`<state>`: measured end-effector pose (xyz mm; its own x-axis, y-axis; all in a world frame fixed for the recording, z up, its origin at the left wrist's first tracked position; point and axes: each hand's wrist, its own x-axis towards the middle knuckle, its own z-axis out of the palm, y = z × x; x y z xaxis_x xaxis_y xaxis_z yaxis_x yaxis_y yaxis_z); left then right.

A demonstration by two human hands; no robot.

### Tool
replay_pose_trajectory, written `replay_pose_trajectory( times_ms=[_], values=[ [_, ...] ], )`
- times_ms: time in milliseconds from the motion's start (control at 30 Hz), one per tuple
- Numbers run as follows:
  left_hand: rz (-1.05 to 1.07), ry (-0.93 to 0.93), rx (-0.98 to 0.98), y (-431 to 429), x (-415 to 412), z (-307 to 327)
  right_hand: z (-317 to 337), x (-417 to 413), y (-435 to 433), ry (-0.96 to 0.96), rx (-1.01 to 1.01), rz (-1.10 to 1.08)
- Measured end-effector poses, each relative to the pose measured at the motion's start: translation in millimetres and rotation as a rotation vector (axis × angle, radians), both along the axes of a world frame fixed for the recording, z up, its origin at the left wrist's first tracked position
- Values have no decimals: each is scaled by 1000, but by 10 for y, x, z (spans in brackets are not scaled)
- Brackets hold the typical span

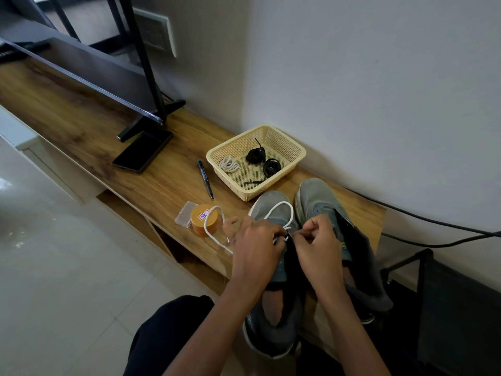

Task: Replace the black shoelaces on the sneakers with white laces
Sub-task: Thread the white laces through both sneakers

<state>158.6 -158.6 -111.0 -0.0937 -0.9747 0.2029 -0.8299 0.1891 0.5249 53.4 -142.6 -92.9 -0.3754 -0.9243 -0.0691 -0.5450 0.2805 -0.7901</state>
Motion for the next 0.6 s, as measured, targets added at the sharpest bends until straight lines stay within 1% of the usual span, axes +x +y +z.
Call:
replay_pose_trajectory(
  times_ms=[133, 333, 467, 600],
  values=[
    [29, -8, 12, -3, -59, -36, -16, -4, -8, -15, -14, -8],
    [65, 43, 17, -13, -87, -49, -38, -13, -10, 18, -17, 13],
    [105, 145, 11, -34, -80, -77, -73, -9, -21, 34, -22, 19],
    [135, 122, 17, -38, -99, -99, -98, 5, -29, 35, -18, 12]
  ],
)
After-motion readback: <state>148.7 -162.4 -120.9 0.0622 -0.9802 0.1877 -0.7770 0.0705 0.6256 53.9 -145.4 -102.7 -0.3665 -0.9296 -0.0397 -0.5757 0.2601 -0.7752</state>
